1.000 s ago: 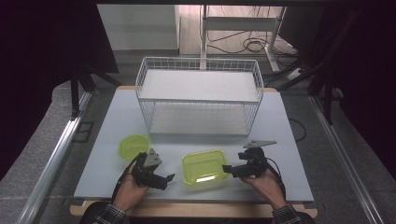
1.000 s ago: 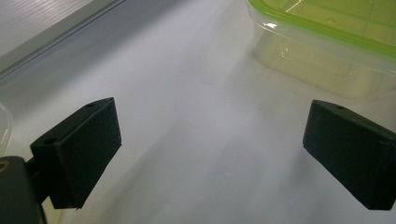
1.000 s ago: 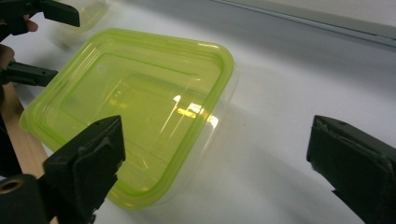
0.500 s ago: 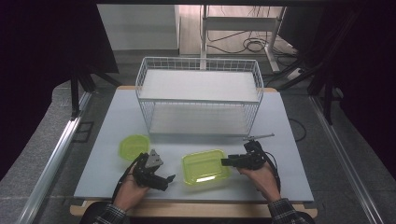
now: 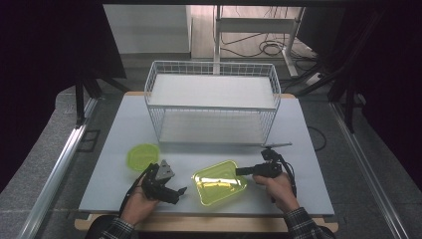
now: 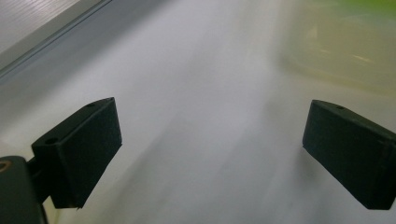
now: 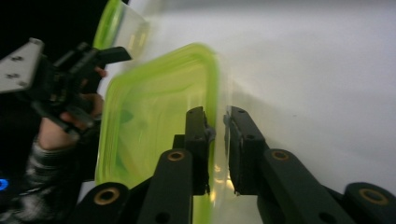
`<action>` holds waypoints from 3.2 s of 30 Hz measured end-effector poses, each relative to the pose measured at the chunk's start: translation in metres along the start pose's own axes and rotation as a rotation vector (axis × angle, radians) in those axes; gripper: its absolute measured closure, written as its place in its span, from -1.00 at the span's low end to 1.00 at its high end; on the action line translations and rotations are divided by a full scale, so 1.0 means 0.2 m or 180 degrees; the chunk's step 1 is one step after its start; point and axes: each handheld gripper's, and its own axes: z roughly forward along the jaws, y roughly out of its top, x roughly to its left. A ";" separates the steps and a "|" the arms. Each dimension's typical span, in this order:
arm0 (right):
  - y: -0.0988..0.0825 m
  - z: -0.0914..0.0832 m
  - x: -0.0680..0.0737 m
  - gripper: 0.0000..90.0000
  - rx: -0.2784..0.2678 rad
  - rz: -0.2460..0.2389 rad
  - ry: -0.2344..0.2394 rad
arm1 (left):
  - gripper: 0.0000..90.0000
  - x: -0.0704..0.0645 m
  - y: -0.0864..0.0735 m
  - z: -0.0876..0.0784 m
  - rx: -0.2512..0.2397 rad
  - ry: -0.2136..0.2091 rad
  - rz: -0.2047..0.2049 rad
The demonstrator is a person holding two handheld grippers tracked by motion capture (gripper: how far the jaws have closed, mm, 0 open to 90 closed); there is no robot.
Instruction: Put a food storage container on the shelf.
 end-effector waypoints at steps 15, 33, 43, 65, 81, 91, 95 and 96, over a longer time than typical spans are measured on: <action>0.03 -0.11 0.05 0.77 -0.0327 -0.0055 0.0071 | -0.90 0.02 0.00 -0.01 -0.0105 -0.0030 -0.0053; 0.12 -0.24 0.13 0.77 -0.0586 -0.0102 0.0165 | -0.91 0.02 0.00 -0.02 -0.0209 -0.0077 -0.0110; 0.19 -0.28 0.22 0.77 -0.0623 -0.0215 0.0168 | -0.91 0.03 0.00 -0.03 -0.0268 -0.0169 -0.0229; 0.34 -0.38 0.38 0.77 -0.0755 -0.0346 0.0183 | -0.94 0.03 0.01 -0.05 -0.0397 -0.0249 -0.0455; 0.46 -0.45 0.48 0.77 -0.0876 -0.0383 0.0196 | -0.94 0.02 0.02 -0.06 -0.0365 -0.0215 -0.0444; 0.58 -0.47 0.57 0.77 -0.0956 -0.0444 0.0196 | -0.92 0.03 0.01 -0.07 -0.0437 -0.0082 -0.0369; 0.62 -0.46 0.60 0.77 -0.0983 -0.0463 0.0182 | -0.92 0.03 0.01 -0.07 -0.0442 -0.0079 -0.0378; 0.63 -0.46 0.60 0.77 -0.0996 -0.0473 0.0171 | -0.92 0.03 0.01 -0.07 -0.0442 -0.0080 -0.0378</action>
